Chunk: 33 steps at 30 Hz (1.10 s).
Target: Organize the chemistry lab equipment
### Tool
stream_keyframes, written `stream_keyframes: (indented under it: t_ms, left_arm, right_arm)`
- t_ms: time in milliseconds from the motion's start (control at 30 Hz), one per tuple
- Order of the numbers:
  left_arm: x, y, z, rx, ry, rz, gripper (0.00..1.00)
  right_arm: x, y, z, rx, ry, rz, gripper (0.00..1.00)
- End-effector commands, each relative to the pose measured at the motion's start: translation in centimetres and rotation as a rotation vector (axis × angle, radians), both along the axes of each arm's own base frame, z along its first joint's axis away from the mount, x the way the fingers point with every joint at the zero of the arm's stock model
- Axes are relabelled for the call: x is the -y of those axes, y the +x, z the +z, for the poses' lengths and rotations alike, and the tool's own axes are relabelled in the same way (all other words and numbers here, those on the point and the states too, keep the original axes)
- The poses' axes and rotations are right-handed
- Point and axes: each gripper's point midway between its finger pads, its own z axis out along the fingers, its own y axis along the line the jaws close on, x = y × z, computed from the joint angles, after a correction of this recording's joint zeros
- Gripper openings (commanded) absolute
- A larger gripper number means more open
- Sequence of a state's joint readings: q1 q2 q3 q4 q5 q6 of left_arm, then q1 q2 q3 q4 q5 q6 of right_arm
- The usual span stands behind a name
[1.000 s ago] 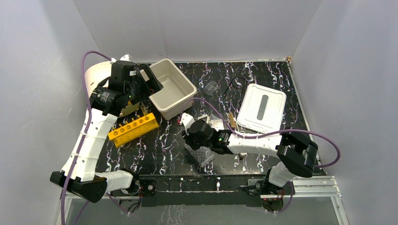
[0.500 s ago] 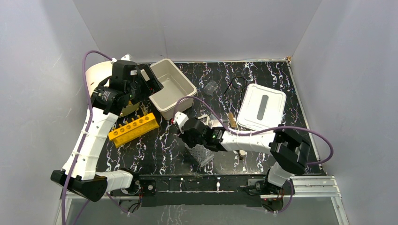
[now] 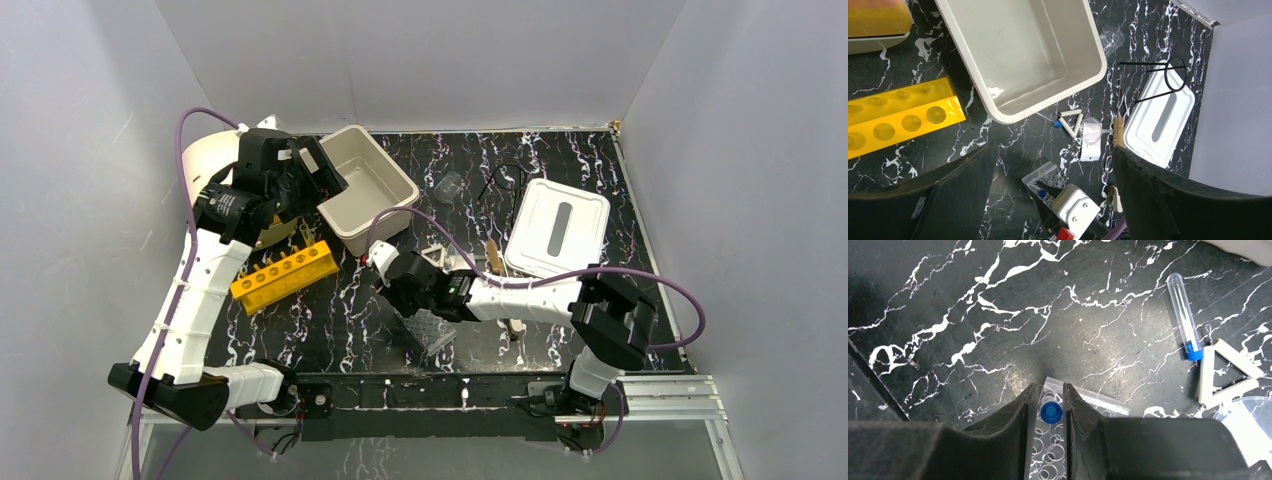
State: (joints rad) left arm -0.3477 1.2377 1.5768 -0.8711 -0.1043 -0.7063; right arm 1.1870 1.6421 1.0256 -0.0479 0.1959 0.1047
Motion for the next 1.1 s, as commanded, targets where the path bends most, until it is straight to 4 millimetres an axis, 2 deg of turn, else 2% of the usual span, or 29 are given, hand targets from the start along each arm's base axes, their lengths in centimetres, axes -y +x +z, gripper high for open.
stream_keyframes:
  t_ms: [0, 500, 933, 1000, 1067]
  left_arm:
    - [-0.1, 0.1, 0.3, 0.012, 0.003, -0.006, 0.84]
    - [-0.2, 0.2, 0.3, 0.011, 0.002, 0.000, 0.84]
    - [-0.1, 0.3, 0.2, 0.007, 0.001, -0.002, 0.84]
    - [-0.1, 0.3, 0.2, 0.007, -0.001, -0.003, 0.84]
    - [-0.1, 0.3, 0.4, 0.010, -0.003, -0.003, 0.84]
  right_arm:
    - [-0.7, -0.6, 2.1, 0.018, 0.081, 0.030, 0.34]
    - [-0.3, -0.8, 3.0, 0.076, 0.163, 0.060, 0.28]
    - [0.4, -1.2, 1.8, 0.070, 0.169, 0.063, 0.27]
    - [0.5, -1.1, 1.9, 0.069, 0.167, 0.055, 0.31]
    - [0.5, -0.9, 2.4, 0.069, 0.170, 0.034, 0.44]
